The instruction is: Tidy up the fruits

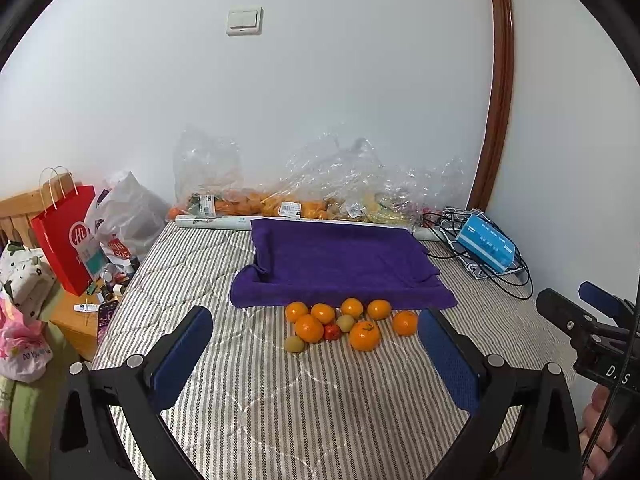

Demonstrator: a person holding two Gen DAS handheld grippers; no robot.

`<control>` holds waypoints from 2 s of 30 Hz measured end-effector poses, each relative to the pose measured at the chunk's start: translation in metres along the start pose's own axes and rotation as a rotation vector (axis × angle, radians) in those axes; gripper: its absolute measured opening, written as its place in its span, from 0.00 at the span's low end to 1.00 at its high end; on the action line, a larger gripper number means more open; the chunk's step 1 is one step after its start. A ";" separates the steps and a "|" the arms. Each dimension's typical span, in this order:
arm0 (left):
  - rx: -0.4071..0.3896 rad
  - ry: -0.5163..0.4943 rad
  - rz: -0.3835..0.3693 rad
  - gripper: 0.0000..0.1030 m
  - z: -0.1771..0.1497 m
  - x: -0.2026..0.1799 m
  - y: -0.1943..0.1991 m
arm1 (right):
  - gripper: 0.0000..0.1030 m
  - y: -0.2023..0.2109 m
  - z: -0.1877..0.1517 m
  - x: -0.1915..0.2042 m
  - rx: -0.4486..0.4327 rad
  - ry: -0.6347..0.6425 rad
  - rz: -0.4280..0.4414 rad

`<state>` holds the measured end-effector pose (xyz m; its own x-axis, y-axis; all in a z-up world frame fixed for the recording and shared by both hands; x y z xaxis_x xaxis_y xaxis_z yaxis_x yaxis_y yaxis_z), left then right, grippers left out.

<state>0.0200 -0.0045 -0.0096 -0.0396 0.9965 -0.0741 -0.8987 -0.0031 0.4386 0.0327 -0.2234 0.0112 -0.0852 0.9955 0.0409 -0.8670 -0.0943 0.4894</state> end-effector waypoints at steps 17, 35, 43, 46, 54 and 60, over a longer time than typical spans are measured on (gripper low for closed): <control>0.002 0.001 -0.002 1.00 0.000 0.002 0.000 | 0.99 0.003 0.001 0.002 -0.002 -0.007 0.016; -0.005 0.004 -0.006 1.00 0.001 0.005 0.003 | 0.99 0.002 0.002 0.009 0.002 -0.002 0.024; -0.002 0.005 -0.006 1.00 -0.001 0.006 0.004 | 0.99 0.001 0.002 0.013 0.006 0.001 0.030; 0.001 0.003 -0.004 1.00 -0.001 0.006 0.004 | 0.99 0.001 0.001 0.014 0.004 0.004 0.027; 0.001 -0.002 -0.008 1.00 -0.003 0.001 0.002 | 0.99 0.004 0.000 0.009 -0.002 -0.014 0.024; 0.001 -0.006 -0.006 1.00 -0.004 -0.001 0.002 | 0.99 0.004 -0.001 0.007 -0.006 -0.023 0.027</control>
<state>0.0167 -0.0058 -0.0124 -0.0312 0.9969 -0.0715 -0.8982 0.0034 0.4395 0.0281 -0.2172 0.0131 -0.0970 0.9925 0.0743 -0.8673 -0.1210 0.4829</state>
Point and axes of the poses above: each gripper's, at about its wrist camera, not at the fingertips, and y roughly against the way its jaws point, x to its left, z to its top, the point moved 3 cm from there along -y, roughly the way its jaws point, and after that the axes turned 6 degrees about -x, right-handed, at the moved point
